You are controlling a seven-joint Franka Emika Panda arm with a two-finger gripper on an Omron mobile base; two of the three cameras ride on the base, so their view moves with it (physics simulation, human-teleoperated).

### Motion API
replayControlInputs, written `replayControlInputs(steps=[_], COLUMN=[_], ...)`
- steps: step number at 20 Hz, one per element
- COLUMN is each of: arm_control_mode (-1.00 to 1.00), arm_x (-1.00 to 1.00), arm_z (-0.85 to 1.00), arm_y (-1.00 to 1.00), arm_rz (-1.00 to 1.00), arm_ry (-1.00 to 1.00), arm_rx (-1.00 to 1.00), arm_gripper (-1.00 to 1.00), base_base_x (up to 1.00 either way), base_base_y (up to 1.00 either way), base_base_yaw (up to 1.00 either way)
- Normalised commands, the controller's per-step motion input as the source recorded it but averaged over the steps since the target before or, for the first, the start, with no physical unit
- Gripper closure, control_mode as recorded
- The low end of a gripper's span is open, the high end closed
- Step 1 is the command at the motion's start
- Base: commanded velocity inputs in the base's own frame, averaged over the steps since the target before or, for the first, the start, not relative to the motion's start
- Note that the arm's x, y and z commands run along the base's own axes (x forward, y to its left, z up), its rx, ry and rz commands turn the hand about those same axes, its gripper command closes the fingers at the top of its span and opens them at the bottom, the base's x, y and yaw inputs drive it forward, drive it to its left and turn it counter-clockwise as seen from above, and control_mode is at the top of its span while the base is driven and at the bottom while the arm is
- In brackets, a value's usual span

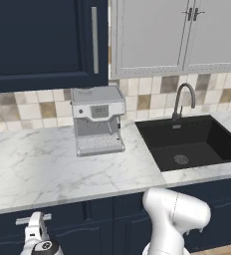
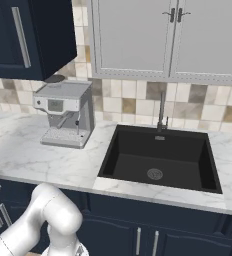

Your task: Take the tongs from the drawer on the left and place them on the dining counter next to the tray containing the hot dog.

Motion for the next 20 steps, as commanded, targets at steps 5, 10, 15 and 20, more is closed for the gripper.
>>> replayControlInputs(steps=[5, 10, 15, 20], arm_control_mode=[-1.00, -1.00, -1.00, -1.00], arm_x=[0.27, 0.15, 0.00, 0.00], arm_z=[-0.09, -0.06, 0.00, 0.00], arm_y=[0.00, 0.00, 0.00, 0.00], arm_rz=[0.00, 0.00, 0.00, 0.00], arm_ry=[0.00, 0.00, 0.00, 0.00], arm_rx=[0.00, 0.00, 0.00, 0.00], arm_gripper=[-1.00, 1.00, 1.00, 1.00], base_base_x=[0.00, 0.00, 0.00, 0.00], base_base_y=[0.00, 0.00, 0.00, 0.00], base_base_yaw=[0.00, 0.00, 0.00, 0.00])
